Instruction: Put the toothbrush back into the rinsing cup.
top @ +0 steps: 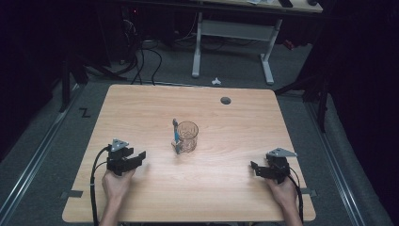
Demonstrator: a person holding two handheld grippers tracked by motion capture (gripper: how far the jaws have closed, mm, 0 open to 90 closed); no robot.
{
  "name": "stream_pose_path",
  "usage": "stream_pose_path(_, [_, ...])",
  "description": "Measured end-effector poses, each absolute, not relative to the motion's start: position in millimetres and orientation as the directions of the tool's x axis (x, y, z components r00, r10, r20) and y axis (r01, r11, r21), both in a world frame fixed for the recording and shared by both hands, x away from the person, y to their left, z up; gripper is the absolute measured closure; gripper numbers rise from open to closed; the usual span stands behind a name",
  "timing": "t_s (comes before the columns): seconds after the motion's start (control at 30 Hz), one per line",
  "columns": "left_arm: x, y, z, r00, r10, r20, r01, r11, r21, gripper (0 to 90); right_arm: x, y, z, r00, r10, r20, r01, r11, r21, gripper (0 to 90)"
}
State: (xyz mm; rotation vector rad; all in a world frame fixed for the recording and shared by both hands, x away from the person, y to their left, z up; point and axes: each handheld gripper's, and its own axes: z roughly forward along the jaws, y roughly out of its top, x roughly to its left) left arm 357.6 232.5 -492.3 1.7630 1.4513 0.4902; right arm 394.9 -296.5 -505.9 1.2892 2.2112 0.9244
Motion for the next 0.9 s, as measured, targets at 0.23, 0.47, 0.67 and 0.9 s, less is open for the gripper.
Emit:
stream_pose_path(0.23, [359, 230, -497, 0.266, 0.947, -0.179, 0.648, -0.038, 0.761, 42.4, 395, -297, -506, -0.484, 0.875, -0.023, 0.598, 0.35, 0.721, 22.7])
stream_pose_path(0.47, [361, 226, -501, 0.264, 0.953, -0.147, 0.646, -0.062, 0.76, 42.2, 395, -297, -506, -0.484, 0.875, -0.023, 0.598, 0.35, 0.721, 22.7])
stream_pose_path(0.67, [361, 223, -504, 0.261, 0.957, -0.126, 0.648, -0.078, 0.758, 42.1, 395, -297, -506, -0.484, 0.875, -0.023, 0.599, 0.35, 0.721, 22.7])
stream_pose_path(0.9, [361, 222, -507, 0.257, 0.961, -0.107, 0.647, -0.089, 0.757, 41.9, 395, -297, -506, -0.484, 0.875, -0.023, 0.598, 0.35, 0.721, 22.7])
